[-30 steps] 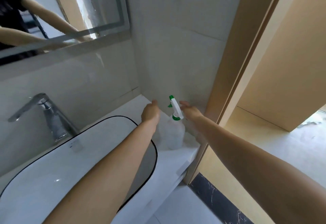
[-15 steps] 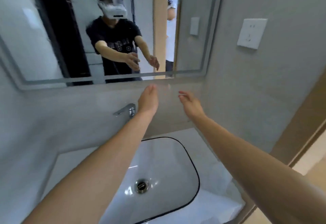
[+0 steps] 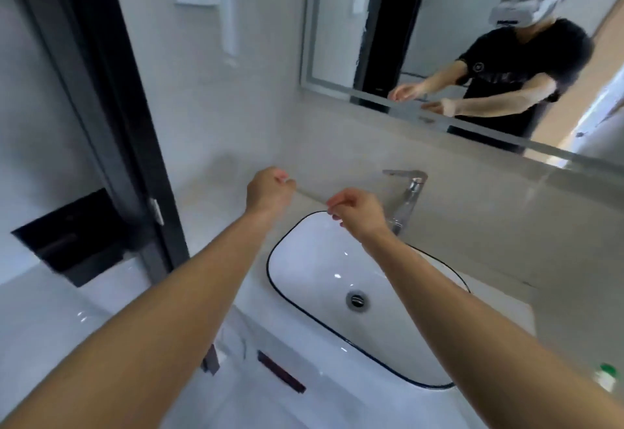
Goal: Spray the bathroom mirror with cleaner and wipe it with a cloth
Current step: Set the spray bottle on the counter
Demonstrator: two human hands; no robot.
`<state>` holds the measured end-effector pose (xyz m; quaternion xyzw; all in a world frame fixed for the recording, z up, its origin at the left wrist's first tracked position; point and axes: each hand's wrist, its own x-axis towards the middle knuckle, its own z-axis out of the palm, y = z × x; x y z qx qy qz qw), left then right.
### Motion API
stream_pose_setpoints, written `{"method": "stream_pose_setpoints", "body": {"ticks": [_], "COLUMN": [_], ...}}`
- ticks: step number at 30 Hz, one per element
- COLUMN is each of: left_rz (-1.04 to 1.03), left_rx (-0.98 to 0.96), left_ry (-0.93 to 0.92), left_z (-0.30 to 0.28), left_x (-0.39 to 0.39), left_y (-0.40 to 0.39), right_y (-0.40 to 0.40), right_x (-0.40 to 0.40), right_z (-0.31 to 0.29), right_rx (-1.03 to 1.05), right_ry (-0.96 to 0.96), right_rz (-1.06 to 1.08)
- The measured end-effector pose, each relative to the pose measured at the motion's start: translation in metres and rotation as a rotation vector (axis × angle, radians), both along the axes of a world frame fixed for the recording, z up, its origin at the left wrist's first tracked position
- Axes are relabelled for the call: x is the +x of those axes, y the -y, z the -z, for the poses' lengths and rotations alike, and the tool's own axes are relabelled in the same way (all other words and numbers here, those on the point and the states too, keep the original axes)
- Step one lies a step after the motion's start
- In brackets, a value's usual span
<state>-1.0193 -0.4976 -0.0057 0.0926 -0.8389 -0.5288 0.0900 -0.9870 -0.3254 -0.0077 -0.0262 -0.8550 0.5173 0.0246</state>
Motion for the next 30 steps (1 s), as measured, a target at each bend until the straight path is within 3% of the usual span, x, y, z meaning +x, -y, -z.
{"method": "stream_pose_setpoints", "body": {"ticks": [7,13,22,30], "left_rz": [-0.164,-0.290,-0.437,-0.397], "left_rx": [0.004,-0.015,0.050,0.009], "left_ry": [0.032,0.096,0.156,0.118], "left_z": [0.034,0.088,0.223,0.431], "left_x": [0.072,0.126,0.194,0.207], "left_y": [0.083,0.119,0.125,0.123], "right_y": [0.097,0.155,0.183,0.152], "right_x": [0.035,0.084,0.139,0.161], "right_z": [0.023,0.080,0.247,0.441], "right_rx": [0.045,0.096,0.209,0.477], "right_ry": [0.060,0.124,0.223,0.115], "right_rz": [-0.233,-0.339,-0.459,-0.517]}}
